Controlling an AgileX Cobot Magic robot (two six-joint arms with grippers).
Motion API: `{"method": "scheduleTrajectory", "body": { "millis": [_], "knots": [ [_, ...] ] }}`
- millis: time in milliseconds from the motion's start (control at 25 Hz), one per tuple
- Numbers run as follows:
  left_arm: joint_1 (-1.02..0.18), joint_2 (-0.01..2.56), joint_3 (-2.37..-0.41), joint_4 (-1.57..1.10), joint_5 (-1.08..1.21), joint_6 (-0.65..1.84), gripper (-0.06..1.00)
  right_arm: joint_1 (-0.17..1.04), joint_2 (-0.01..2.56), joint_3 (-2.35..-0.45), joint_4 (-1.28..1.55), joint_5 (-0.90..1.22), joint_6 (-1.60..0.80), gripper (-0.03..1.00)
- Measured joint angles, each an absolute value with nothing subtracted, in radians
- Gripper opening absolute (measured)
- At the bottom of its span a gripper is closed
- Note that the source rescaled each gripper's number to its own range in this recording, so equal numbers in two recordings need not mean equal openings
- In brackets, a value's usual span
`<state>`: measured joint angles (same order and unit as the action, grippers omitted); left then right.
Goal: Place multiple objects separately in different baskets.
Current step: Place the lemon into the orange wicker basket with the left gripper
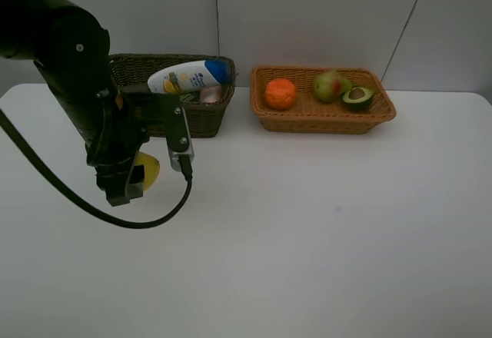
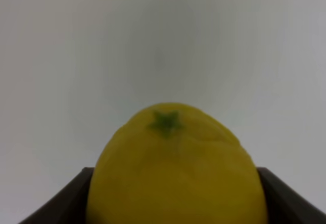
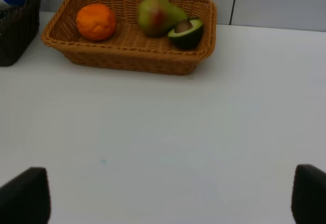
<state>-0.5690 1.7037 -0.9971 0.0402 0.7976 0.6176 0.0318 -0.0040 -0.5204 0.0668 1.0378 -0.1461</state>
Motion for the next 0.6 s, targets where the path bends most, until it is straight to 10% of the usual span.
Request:
{"method": "scheduleTrajectory", "body": {
  "millis": [600],
  "knots": [
    [-0.63, 1.706, -1.268, -0.08, 0.768, 0.619, 0.76, 0.032, -0.004, -0.52, 0.067, 1.038, -0.146, 1.0]
  ]
}}
